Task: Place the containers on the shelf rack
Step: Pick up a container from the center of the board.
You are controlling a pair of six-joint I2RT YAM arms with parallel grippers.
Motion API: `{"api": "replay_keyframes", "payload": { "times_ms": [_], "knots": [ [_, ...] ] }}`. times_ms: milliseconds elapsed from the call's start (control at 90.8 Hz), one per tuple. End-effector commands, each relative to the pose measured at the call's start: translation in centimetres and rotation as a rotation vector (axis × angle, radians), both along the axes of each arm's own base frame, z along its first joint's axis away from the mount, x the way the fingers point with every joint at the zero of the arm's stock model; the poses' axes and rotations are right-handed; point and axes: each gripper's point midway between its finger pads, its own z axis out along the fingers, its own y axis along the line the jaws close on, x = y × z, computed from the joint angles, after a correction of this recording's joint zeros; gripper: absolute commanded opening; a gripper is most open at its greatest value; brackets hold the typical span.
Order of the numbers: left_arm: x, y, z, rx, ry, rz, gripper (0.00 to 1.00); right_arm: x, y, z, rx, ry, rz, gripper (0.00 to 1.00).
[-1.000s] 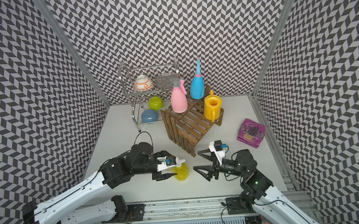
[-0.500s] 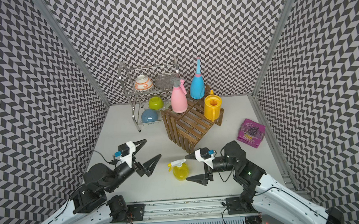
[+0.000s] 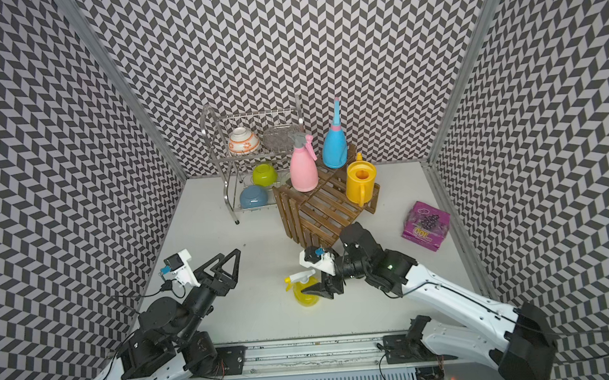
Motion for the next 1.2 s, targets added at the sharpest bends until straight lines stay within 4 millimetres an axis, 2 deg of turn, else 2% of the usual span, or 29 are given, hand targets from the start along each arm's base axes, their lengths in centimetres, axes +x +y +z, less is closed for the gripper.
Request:
{"api": "replay_keyframes", "payload": {
  "times_ms": [0,110,319,463,793,969,1013,1190],
  "knots": [
    [0.2,-0.7,-1.1,0.029,0.058,-0.018,1.0,1.7,0.5,-0.3,-0.052,-0.05,-0.039,0.7],
    [0.4,-1.9,-1.4,0.061,0.073,-0.052,1.0,2.2,1.1,-1.3,-0.101,-0.038,-0.015,0.64],
    [0.8,-3.5,-1.9,0.095,0.09,-0.105,1.0,1.8,1.9,-2.6,-0.133,-0.008,0.053,0.56],
    [1.3,-3.7,-2.4,0.096,0.104,-0.118,1.0,1.9,1.9,-3.6,-0.153,0.006,0.059,0.49],
    [2.1,-3.2,-2.8,0.072,0.121,-0.126,1.0,1.5,2.0,-3.8,-0.14,0.018,0.075,0.31],
    [2.5,-3.2,-2.2,0.079,0.101,-0.118,1.0,1.3,1.8,-3.4,-0.124,0.03,0.056,0.2],
    [2.7,-3.2,-2.1,0.085,0.1,-0.117,1.0,1.2,1.6,-3.0,-0.114,0.029,0.045,0.15],
    [3.2,-3.4,-1.8,0.1,0.09,-0.116,1.0,1.0,0.8,-0.8,-0.036,0.013,-0.02,0.06]
  ]
}}
